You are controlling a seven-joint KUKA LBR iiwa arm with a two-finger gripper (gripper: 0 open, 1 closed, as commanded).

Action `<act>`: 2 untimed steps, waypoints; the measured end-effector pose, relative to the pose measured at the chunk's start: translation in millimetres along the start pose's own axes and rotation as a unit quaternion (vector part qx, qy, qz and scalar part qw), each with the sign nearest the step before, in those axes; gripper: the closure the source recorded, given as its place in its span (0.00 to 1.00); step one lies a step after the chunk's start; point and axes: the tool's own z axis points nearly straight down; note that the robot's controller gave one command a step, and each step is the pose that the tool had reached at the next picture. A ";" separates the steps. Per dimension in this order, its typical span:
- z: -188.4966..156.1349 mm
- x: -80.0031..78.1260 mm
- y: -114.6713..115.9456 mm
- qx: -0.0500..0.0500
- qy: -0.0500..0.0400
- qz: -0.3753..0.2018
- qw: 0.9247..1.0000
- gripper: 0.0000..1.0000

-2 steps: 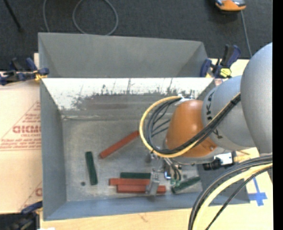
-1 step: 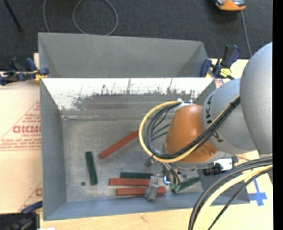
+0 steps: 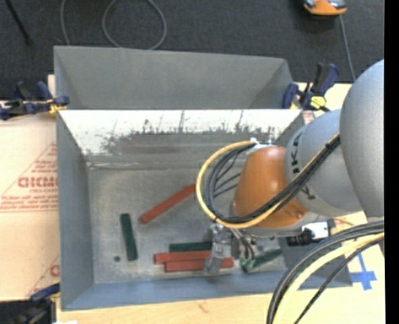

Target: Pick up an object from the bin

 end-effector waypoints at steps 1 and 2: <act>-2.0 -34.8 13.1 -0.001 0.003 -0.255 0.967 1.00; -144.3 -62.0 54.3 -0.001 -0.005 -0.309 0.951 1.00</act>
Offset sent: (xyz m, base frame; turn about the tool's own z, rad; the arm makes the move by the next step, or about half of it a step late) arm 0.0359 0.0048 -0.0002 -0.5154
